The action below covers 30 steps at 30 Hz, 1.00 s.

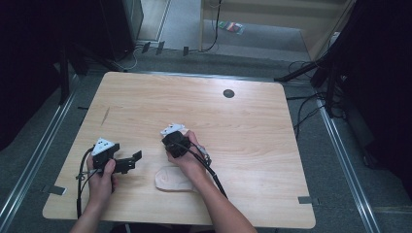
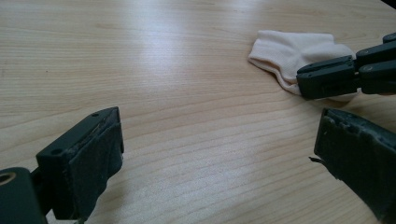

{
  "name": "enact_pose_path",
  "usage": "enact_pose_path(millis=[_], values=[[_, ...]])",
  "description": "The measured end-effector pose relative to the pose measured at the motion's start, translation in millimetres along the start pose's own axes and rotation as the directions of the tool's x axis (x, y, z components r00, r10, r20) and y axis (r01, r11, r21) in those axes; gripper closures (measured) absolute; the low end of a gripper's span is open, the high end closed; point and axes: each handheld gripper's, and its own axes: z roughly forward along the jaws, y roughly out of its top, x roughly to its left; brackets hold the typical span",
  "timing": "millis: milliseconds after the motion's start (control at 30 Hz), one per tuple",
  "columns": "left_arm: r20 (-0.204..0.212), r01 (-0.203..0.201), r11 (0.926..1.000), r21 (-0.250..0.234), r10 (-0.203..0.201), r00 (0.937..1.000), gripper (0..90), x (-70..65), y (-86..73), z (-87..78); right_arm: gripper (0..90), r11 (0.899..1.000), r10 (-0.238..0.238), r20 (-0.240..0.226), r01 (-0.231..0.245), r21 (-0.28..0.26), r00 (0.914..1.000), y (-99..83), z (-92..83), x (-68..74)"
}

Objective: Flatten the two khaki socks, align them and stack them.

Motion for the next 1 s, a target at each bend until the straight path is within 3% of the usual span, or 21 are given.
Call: enact_pose_path(millis=[33, 100, 200, 367, 433, 667, 767, 800, 833, 1000], values=[[0.001, 0.0, 1.0, 0.0, 0.0, 1.0, 1.8, 0.0, 0.0, -0.1, 88.4, 1.0, 0.009, -0.004, -0.009, -0.004, 1.0, 0.2, -1.1, -1.8], [0.0, 0.001, 1.0, -0.001, -0.001, 1.0, 1.8, -0.2, -0.1, 0.0, 88.6, 0.997, 0.07, -0.029, -0.071, -0.035, 0.9972, 1.6, -8.6, -6.6], [0.001, 0.0, 1.0, 0.001, 0.0, 1.0, 1.8, 0.1, 0.0, 0.0, 88.6, 0.981, 0.151, -0.063, -0.158, -0.113, 0.9864, 7.7, -28.8, -17.6], [0.0, 0.0, 1.0, 0.002, 0.0, 1.0, 1.8, 0.0, 0.1, 0.0, 88.6, 0.959, 0.214, -0.068, -0.222, -0.173, 0.9745, 12.2, -51.5, -36.8], [0.0, 0.0, 1.0, 0.002, 0.0, 1.0, 1.8, 0.0, 0.0, -0.1, 88.8, 0.946, 0.254, -0.068, -0.263, -0.191, 0.9648, 10.5, -58.8, -47.8], [0.001, -0.001, 1.0, 0.001, 0.001, 1.0, 1.8, 0.0, 0.0, -0.1, 89.0, 0.875, 0.413, -0.073, -0.418, -0.245, 0.9079, -1.0, -80.7, -87.1], [0.001, 0.001, 1.0, 0.001, -0.001, 1.0, 1.8, 0.0, 0.0, -0.1, 88.9, 0.854, 0.454, -0.056, -0.452, -0.256, 0.8894, -9.4, -86.2, -102.0], [0.001, 0.0, 1.0, 0.001, 0.0, 1.0, 1.8, 0.0, 0.0, -0.1, 88.9, 0.844, 0.475, -0.053, -0.471, -0.257, 0.8786, -14.0, -88.2, -108.8], [0.0, 0.0, 1.0, 0.001, 0.0, 1.0, 1.8, -0.1, 0.0, -0.1, 88.9, 0.84, 0.481, -0.054, -0.477, -0.258, 0.8751, -17.1, -89.2, -113.2], [0.0, 0.0, 1.0, 0.002, 0.0, 1.0, 1.8, 0.0, 0.0, 0.0, 88.9, 0.806, 0.545, -0.025, -0.532, -0.258, 0.838, -38.7, -95.0, -139.3]])
